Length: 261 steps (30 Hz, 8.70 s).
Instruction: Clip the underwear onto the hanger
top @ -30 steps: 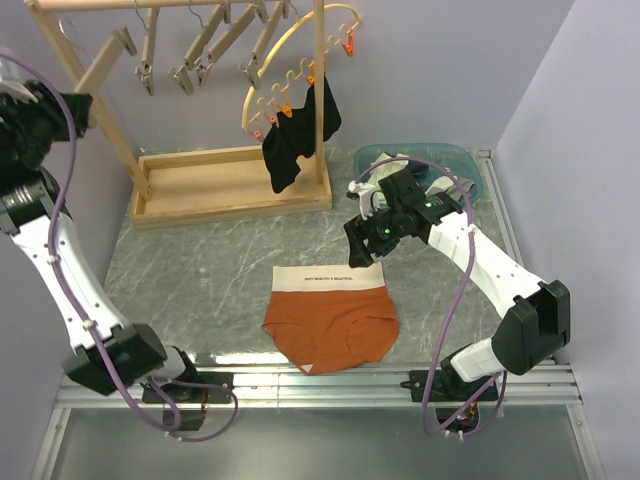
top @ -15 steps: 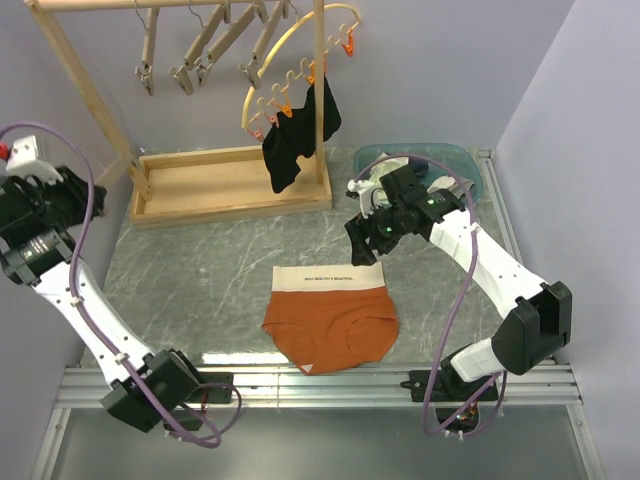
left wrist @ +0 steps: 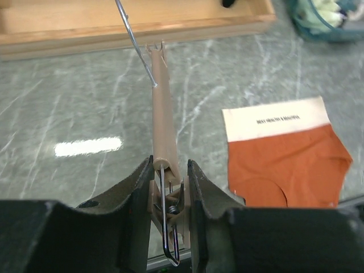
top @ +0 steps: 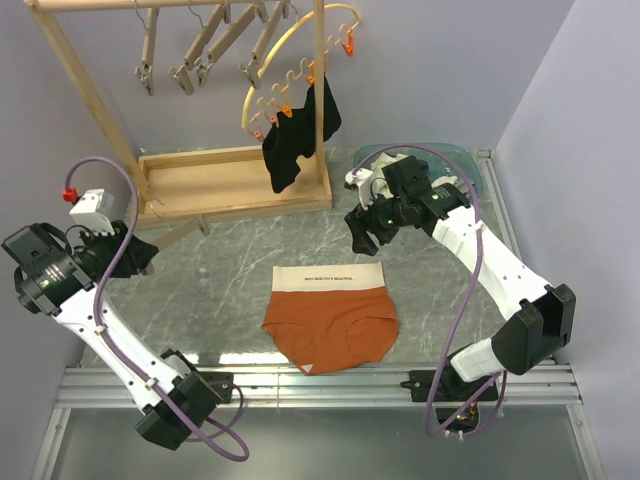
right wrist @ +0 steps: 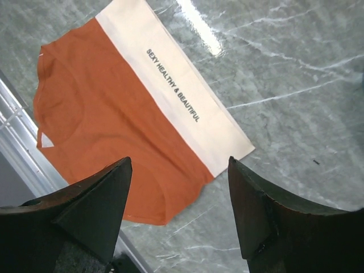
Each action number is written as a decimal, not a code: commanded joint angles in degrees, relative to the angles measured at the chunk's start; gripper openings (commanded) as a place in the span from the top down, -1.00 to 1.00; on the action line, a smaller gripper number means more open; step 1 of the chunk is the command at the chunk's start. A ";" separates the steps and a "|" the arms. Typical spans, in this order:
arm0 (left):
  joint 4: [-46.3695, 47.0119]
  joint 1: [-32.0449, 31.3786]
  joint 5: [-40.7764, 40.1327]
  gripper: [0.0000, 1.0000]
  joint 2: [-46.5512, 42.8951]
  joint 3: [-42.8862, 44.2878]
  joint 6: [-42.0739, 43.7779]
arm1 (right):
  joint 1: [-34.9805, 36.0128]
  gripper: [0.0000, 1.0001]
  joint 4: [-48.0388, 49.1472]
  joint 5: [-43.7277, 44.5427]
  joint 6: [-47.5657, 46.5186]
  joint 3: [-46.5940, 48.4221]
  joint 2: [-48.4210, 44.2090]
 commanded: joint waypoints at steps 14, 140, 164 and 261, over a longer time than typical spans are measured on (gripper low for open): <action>21.20 -31.73 16.14 1.00 1.41 -14.33 -4.97 | 4.33 -0.51 16.83 2.50 -7.39 -2.17 -4.88; 41.85 -61.37 10.43 0.99 31.29 -8.81 -20.03 | 16.02 0.61 28.17 15.85 -45.82 -15.71 0.65; 37.72 -60.66 13.15 0.99 31.30 -6.35 -14.15 | 14.53 -0.64 28.36 12.44 -40.98 -14.40 3.01; 51.16 -56.71 10.07 0.99 56.69 -0.90 -16.68 | 21.03 0.02 38.72 20.50 17.36 -4.99 23.58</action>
